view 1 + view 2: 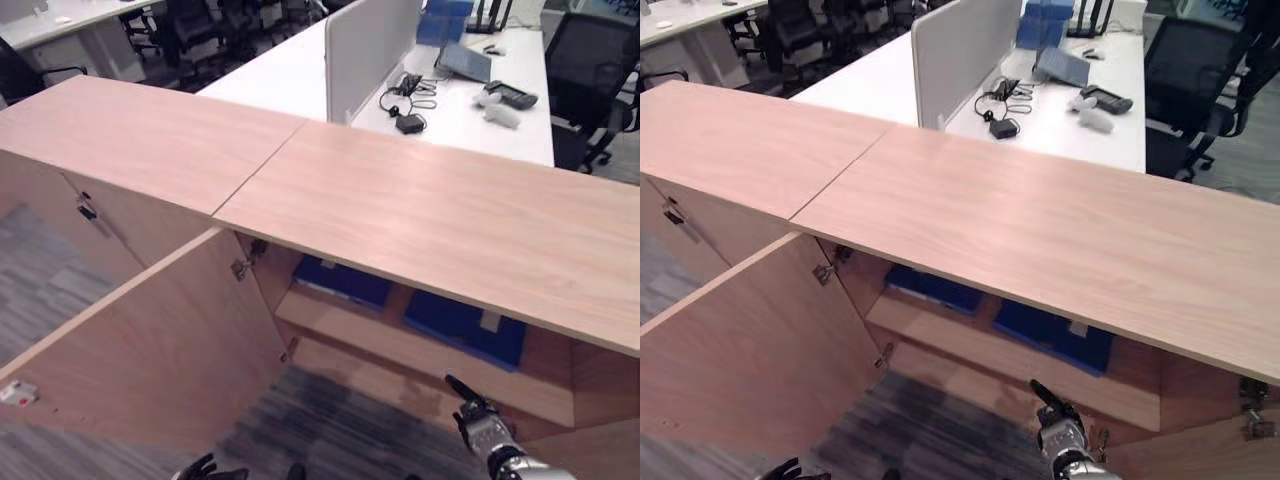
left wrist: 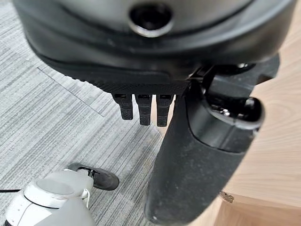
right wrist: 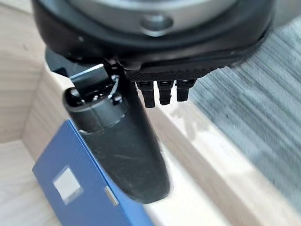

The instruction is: Put the empty folder in the office cabinet

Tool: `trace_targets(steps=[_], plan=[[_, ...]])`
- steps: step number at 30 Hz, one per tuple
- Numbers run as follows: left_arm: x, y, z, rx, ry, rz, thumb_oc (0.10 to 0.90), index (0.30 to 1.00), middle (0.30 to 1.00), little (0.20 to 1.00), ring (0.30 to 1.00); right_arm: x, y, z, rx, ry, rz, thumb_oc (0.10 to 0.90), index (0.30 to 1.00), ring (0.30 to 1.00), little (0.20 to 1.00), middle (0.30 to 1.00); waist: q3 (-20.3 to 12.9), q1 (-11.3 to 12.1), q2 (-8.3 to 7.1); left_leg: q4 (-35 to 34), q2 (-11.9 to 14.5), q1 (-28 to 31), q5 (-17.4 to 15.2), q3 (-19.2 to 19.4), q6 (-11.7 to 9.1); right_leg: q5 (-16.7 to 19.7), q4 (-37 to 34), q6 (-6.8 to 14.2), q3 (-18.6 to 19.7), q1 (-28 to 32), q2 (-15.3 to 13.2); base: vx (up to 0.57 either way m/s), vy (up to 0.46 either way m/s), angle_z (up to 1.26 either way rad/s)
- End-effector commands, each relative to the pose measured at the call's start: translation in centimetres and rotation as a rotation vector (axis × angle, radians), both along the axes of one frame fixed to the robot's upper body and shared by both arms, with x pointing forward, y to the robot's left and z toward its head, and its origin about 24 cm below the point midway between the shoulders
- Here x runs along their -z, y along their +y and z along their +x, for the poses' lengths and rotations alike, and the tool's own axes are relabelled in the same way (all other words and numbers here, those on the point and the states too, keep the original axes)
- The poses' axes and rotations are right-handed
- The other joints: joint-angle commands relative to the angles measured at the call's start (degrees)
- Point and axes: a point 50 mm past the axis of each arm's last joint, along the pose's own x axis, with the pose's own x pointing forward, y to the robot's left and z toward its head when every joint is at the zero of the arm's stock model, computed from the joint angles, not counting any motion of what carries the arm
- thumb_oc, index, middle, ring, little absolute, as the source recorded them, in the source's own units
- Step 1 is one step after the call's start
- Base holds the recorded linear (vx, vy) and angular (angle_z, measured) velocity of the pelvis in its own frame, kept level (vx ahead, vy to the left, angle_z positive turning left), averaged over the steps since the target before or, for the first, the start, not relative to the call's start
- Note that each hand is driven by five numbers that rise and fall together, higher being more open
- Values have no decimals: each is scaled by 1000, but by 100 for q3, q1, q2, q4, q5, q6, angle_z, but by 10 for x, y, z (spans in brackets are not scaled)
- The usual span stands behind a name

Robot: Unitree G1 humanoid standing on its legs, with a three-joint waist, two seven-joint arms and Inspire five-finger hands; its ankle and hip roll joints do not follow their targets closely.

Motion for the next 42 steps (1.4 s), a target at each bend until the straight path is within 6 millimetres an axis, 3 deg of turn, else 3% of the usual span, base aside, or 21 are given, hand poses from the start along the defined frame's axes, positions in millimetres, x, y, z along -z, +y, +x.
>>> trace_targets(steps=[1,5,6,7,8,11,14,18,22,29,32,40,42], plan=[[-7,10,10,84,-32,47,800,900,900,900,900,-54,-25,61,-105,-332,-179,800,900,900,900,900,179,88,142,-44,-138,132,-318,17,60,-942,727,335,68,311,-37,43,47,-17],[-7,11,6,89,-40,41,800,900,900,900,900,-55,-33,50,-190,-346,-253,800,900,900,900,900,121,46,134,-44,-143,222,-350,42,75,-923,693,348,100,378,-52,21,30,-11],[-8,10,5,100,-50,42,800,900,900,900,900,-62,-36,49,-264,-367,-331,540,509,509,509,509,137,37,143,-44,-144,227,-343,40,84,-921,707,353,111,364,-51,-3,28,-7],[-8,11,6,104,-57,44,800,900,900,900,900,-67,-38,51,-300,-376,-382,400,300,300,300,300,144,30,143,-44,-144,236,-344,46,91,-914,713,357,126,359,-54,-14,30,-2],[-9,10,5,119,-74,45,800,900,900,900,900,-78,-43,49,-428,-372,-531,400,300,300,300,300,161,29,144,-44,-151,251,-349,48,102,-900,706,368,128,366,-67,0,0,0],[-10,10,6,142,-83,52,800,900,900,900,900,-93,-49,55,-611,-321,-766,400,300,300,300,300,175,58,144,-44,-149,259,-359,39,109,-881,669,386,126,378,-86,0,2,-3],[-12,9,10,166,-108,58,800,900,900,900,900,-120,-57,68,-751,-315,-1011,400,300,300,300,300,213,92,162,-44,-159,207,-352,14,122,-840,635,406,142,338,-109,-8,3,2],[-14,7,15,183,-140,47,800,900,900,900,900,-140,-66,81,-837,-277,-1205,400,300,300,300,300,301,152,172,-44,-182,116,-328,-31,142,-821,635,411,155,260,-119,-13,1,0],[-17,5,23,219,-178,46,800,900,900,900,900,-151,-70,96,-870,-249,-1277,400,300,300,300,300,451,227,195,-44,-199,18,-293,-79,157,-819,670,411,165,173,-118,-46,-4,1],[-35,4,60,263,-349,45,800,900,900,900,900,-168,-66,126,-920,-227,-1350,400,300,300,300,300,854,416,284,10,-198,-312,-158,-228,168,-824,838,386,141,-142,-111,-84,-17,11],[-44,0,79,305,-423,33,800,900,900,900,900,-176,-66,140,-943,-199,-1381,400,300,300,300,300,1104,521,397,63,-202,-568,-57,-341,164,-818,947,372,116,-363,-114,-92,-18,8],[-52,-13,99,369,-490,14,800,900,900,900,900,-198,-66,162,-921,-189,-1416,400,300,300,300,300,1452,631,605,208,-226,-1082,81,-436,145,-813,1224,343,94,-870,-164,-83,-8,8],[-56,-20,109,391,-526,-1,800,900,900,900,900,-206,-71,169,-892,-161,-1425,400,300,300,300,300,1629,699,732,279,-227,-1301,126,-487,125,-809,1336,341,84,-1091,-206,-97,-14,9]])
